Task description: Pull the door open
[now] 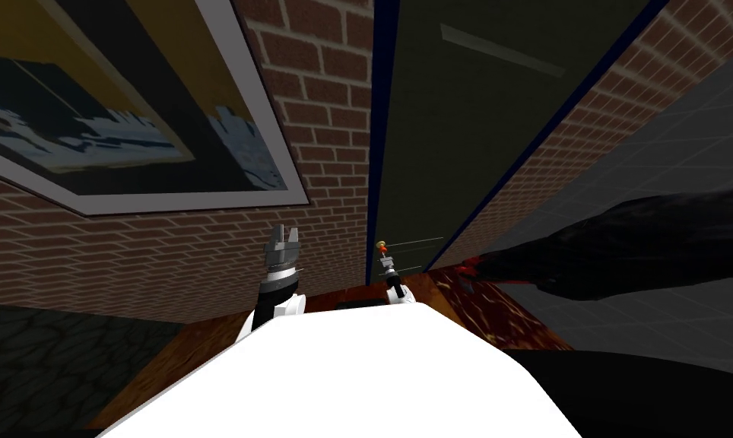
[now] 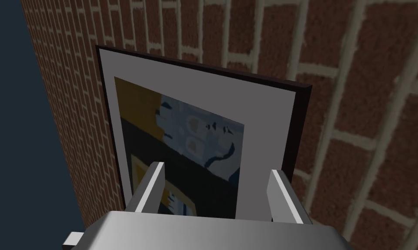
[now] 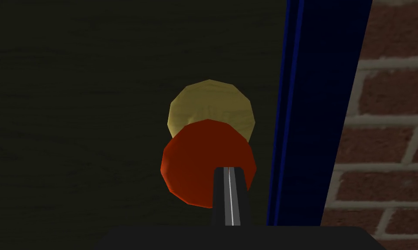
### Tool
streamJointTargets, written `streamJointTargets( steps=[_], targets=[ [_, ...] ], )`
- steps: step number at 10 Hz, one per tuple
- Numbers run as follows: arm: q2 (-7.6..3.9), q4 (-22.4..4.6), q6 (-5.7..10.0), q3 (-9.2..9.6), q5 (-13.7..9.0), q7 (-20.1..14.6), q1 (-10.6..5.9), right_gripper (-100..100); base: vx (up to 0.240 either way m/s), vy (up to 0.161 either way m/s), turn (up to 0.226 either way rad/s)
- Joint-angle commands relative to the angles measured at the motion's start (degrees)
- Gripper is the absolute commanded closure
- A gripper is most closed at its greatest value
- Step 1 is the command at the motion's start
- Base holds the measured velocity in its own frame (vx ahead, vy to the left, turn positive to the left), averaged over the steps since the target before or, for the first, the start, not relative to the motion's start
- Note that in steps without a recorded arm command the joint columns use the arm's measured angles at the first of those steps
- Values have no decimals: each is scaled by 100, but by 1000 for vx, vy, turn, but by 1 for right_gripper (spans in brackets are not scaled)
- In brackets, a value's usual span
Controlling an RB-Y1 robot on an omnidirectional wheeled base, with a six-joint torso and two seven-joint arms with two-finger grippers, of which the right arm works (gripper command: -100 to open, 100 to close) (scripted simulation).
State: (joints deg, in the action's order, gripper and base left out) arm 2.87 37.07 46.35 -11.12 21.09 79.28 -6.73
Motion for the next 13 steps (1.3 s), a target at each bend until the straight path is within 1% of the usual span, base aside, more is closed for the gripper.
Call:
streamJointTargets(
  steps=[1, 4, 7, 9, 11, 12, 13],
  targets=[
    [-50, -2, 3, -2, -3, -10, 0, -100, -107, 39, 103],
    [-188, -9, 14, -10, -12, -41, -2, -100, -203, 79, 108],
    [-459, -25, 43, -31, -37, -127, -6, -100, -196, 120, 122],
    [-674, -44, 78, -58, -66, -230, -10, -100, -165, 102, 70],
    [-869, -69, 129, -97, -107, -378, -16, -100, -105, 33, 26],
    [-869, -69, 129, -97, -107, -378, -16, -100, -50, 8, 0],
    [-990, -94, 185, -143, -153, -545, -21, -100, -6, -26, -44]
  ],
)
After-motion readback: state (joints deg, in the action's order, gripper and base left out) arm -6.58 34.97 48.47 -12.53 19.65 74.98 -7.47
